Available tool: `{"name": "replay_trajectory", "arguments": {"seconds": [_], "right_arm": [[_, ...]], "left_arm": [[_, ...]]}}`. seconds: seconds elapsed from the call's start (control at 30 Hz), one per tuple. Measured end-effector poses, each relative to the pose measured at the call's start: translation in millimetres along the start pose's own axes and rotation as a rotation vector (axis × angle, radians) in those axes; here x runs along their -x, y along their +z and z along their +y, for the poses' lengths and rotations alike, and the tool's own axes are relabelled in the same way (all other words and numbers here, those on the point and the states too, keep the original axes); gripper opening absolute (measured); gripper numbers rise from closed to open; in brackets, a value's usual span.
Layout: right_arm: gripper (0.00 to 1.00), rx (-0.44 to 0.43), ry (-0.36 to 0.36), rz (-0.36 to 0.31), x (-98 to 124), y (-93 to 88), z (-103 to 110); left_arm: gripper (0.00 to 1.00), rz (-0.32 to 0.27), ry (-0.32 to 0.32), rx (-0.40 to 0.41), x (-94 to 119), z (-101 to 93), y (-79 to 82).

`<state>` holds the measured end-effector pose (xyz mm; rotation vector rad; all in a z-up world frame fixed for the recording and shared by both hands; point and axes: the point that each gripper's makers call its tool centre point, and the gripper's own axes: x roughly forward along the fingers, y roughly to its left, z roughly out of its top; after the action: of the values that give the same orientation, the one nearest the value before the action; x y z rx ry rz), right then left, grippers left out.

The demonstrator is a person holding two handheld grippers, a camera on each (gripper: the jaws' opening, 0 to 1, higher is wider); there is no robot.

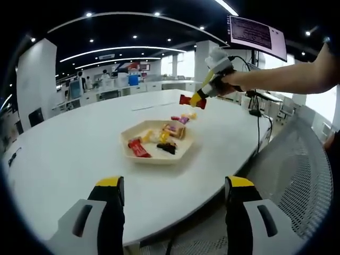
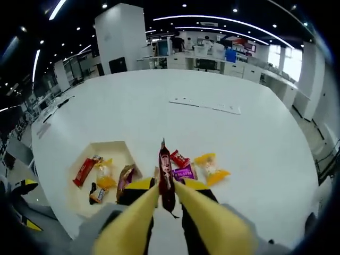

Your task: Place the target food into the container with the food tongs after gripping and lifting it, then release it inside without dropping or visibly crushing the food.

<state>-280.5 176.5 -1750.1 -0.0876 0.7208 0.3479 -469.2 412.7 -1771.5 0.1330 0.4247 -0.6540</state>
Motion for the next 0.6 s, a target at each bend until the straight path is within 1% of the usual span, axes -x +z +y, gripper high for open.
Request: {"name": "replay_trajectory", "arguments": {"seconds": [0.13,0.23,0.27,0.33,0.37,0.43,0.47,0.5,0.57,0.6], "right_arm": [[0.18,0.0,0.016,-0.002,2,7.1,6],[0.18,0.026,0.028,-0.001,4,12.9,14],[0.18,0.029,0.035,-0.008,5,17.7,18],[0.19,0.029,0.066,0.0,6,23.2,28],[0.19,0.046,0.074,-0.021,7,29.7,34],[0.19,0.046,0.103,-0.019,9,34.8,47],[0.19,0.05,0.106,-0.025,9,36.7,50],[0.18,0.075,0.109,-0.026,8,39.3,57],[0.17,0.107,0.108,-0.015,6,38.3,61],[0.17,0.091,0.129,-0.002,2,35.9,69]], "left_arm": [[0.73,-0.002,-0.004,-0.002,0,-0.3,0.3],[0.73,-0.008,-0.003,-0.001,0,-0.1,1.0],[0.73,-0.009,-0.004,-0.001,0,-0.3,1.3],[0.74,-0.01,-0.005,-0.003,0,-0.4,1.4],[0.74,-0.011,-0.008,-0.004,0,-0.8,1.6],[0.74,-0.009,-0.01,-0.004,0,-1.1,1.2],[0.74,-0.01,-0.01,-0.004,0,-1.1,1.2],[0.74,-0.012,-0.01,-0.003,0,-1.2,1.5],[0.74,-0.012,-0.011,-0.004,1,-1.4,1.6],[0.74,-0.013,-0.011,-0.004,1,-1.5,1.6]]}}
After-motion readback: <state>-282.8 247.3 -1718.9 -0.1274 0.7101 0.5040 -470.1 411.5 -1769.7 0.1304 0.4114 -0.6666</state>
